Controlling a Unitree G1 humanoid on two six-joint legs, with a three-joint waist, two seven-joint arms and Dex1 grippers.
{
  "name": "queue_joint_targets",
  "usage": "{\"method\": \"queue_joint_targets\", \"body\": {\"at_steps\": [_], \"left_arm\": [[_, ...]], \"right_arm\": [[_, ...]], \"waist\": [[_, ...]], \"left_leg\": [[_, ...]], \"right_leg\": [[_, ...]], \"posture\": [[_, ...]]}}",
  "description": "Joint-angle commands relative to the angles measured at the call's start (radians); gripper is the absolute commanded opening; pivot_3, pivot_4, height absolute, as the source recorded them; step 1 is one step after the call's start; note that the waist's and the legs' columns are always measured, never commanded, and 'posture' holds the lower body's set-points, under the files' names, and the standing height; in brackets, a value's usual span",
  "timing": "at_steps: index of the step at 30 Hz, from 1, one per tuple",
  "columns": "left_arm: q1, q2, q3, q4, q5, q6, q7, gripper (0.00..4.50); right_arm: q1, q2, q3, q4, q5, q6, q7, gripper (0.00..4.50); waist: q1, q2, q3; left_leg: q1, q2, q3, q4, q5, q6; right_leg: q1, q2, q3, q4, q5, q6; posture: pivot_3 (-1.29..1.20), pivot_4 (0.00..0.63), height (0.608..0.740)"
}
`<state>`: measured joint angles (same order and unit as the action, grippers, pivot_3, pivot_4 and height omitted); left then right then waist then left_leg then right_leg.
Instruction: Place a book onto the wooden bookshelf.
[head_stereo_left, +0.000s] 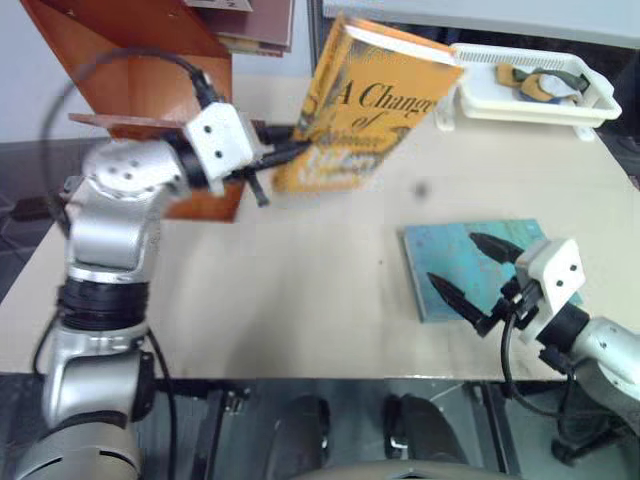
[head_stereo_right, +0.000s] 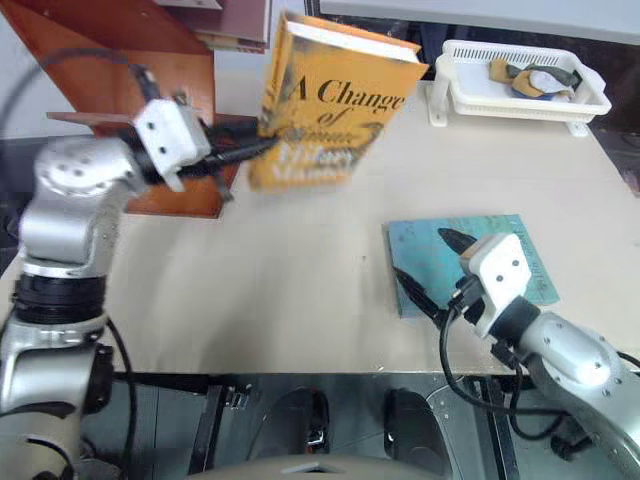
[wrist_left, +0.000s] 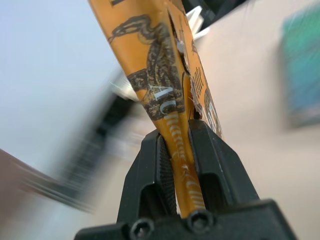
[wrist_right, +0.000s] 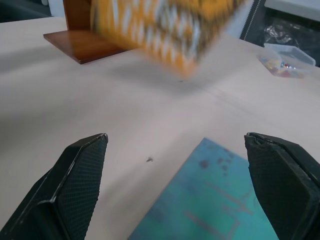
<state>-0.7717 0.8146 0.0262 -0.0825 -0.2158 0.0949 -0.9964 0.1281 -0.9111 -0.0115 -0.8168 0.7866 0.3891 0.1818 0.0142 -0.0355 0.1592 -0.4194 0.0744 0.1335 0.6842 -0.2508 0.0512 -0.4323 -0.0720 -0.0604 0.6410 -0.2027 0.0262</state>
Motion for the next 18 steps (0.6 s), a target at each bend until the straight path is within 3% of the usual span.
{"method": "queue_joint_targets", "body": {"at_steps": [1,7,12,18], "left_arm": [[-0.089,0.127,0.013,0.037,0.123,-0.282,-0.058,0.22],[-0.252,0.343,0.014,0.181,0.207,-0.355,-0.159,0.22],[-0.255,0.495,-0.038,0.416,0.355,-0.531,-0.169,0.22],[-0.255,0.543,-0.082,0.619,0.47,-0.62,-0.121,0.22]], "right_arm": [[-0.076,0.043,0.016,0.049,-0.025,0.011,0.101,4.5],[-0.242,0.131,0.075,0.189,-0.082,0.014,0.26,4.5],[-0.334,0.196,0.088,0.258,-0.137,0.003,0.343,4.5],[-0.413,0.245,0.059,0.233,-0.146,0.029,0.357,4.5]], "waist": [[0.0,0.0,0.0],[-0.003,-0.001,0.003],[-0.002,0.003,0.002],[0.002,0.002,0.003]], "left_leg": [[-0.002,0.0,0.0,0.0,0.0,0.0],[-0.006,0.001,-0.001,0.003,0.0,0.001],[-0.008,0.001,0.001,0.003,0.0,0.0],[-0.014,0.001,0.004,0.005,0.002,-0.003]], "right_leg": [[-0.001,0.0,-0.001,-0.001,0.0,0.0],[-0.003,0.001,-0.004,0.0,-0.002,0.004],[-0.007,0.001,-0.002,0.002,-0.002,0.004],[-0.01,0.001,-0.004,0.002,-0.001,0.006]], "posture": [[0.0,0.15,0.74],[0.0,0.15,0.74],[0.0,0.15,0.74],[0.0,0.15,0.74]]}}
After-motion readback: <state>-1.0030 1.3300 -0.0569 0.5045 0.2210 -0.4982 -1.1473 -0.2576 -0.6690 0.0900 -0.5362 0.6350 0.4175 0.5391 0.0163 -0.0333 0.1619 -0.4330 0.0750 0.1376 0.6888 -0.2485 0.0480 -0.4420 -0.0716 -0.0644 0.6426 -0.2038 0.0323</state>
